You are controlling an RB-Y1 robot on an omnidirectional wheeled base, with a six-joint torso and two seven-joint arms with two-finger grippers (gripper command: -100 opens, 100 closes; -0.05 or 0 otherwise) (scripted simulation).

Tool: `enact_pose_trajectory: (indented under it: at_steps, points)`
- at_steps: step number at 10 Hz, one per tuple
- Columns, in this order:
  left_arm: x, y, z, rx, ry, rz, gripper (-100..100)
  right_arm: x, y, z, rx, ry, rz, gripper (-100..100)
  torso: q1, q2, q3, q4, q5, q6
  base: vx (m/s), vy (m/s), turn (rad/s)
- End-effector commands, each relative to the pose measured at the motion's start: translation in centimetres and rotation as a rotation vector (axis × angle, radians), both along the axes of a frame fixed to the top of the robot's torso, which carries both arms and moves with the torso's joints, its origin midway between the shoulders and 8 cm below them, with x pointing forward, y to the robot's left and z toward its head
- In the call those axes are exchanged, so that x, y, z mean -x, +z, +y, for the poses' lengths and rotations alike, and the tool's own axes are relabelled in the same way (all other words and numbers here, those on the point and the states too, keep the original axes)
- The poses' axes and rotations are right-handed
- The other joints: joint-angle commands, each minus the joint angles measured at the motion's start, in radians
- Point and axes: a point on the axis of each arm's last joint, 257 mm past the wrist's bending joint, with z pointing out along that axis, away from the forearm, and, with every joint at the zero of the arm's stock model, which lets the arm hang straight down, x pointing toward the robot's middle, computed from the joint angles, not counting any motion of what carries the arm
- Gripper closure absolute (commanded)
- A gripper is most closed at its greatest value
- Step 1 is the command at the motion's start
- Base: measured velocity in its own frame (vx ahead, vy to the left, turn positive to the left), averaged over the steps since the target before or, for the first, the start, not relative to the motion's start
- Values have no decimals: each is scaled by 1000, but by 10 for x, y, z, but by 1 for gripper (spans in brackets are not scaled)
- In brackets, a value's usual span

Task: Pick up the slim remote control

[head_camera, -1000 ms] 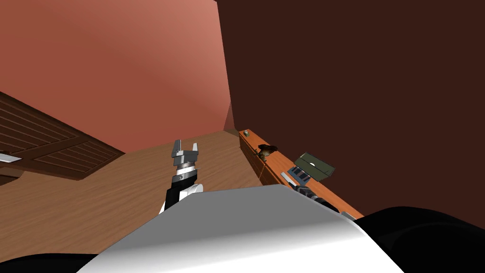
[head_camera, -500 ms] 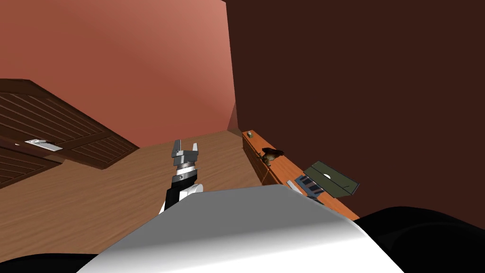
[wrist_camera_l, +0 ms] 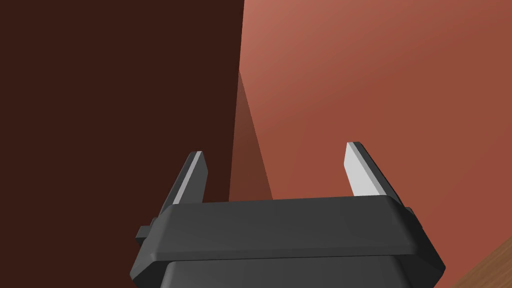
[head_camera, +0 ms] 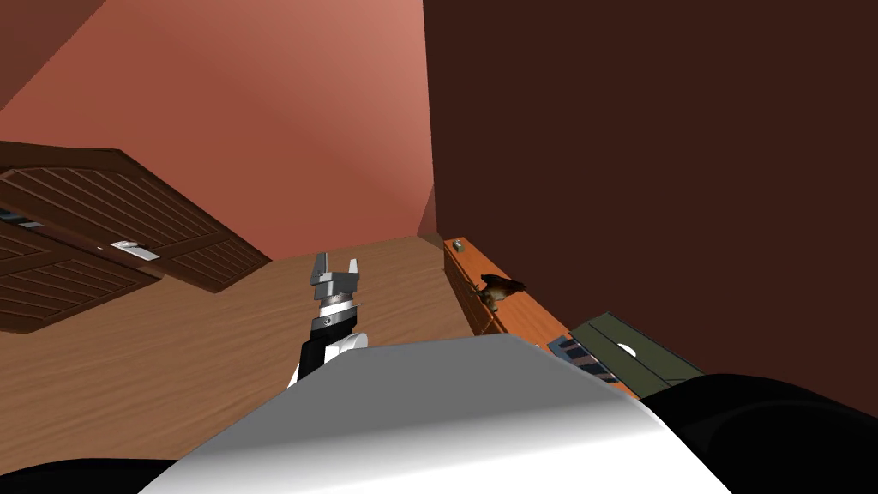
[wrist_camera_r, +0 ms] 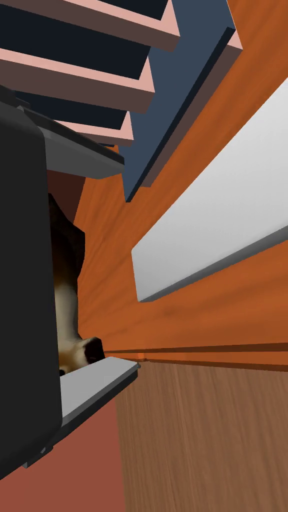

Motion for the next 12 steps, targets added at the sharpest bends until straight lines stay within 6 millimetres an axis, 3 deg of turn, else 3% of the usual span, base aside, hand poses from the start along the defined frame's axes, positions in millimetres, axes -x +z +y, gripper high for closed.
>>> enact_pose_trajectory:
  at_steps: [1,2,4,5,9,10,11,12]
  points:
    - [0,0,0,0,0,0,0,47,-11,-3,20,23,103,-100,0,0,0,0,0,0,163,-61,242]
    - [0,0,0,0,0,0,0,47,-11,-3,20,23,103,-100,-2,-3,-2,-1,0,0,139,-55,74]
    - [0,0,0,0,0,0,0,102,-21,-2,29,51,220,-100,1,-3,-2,-1,0,0,147,-8,164]
    - [0,0,0,0,0,0,0,102,-21,-2,29,51,220,-100,2,-2,-1,-1,1,0,95,-22,59]
    - [0,0,0,0,0,0,0,192,-31,19,8,96,402,-100,-1,-3,-2,-1,0,0,146,-54,121]
    - [0,0,0,0,0,0,0,192,-31,19,8,96,402,-100,0,-3,-2,-1,0,0,111,-33,42]
    - [0,0,0,0,0,0,0,225,-34,33,-12,110,464,-100,1,-1,-1,0,0,1,120,-36,122]
    - [0,0,0,0,0,0,0,225,-34,33,-12,110,464,-100,1,-1,-1,0,0,0,109,-40,69]
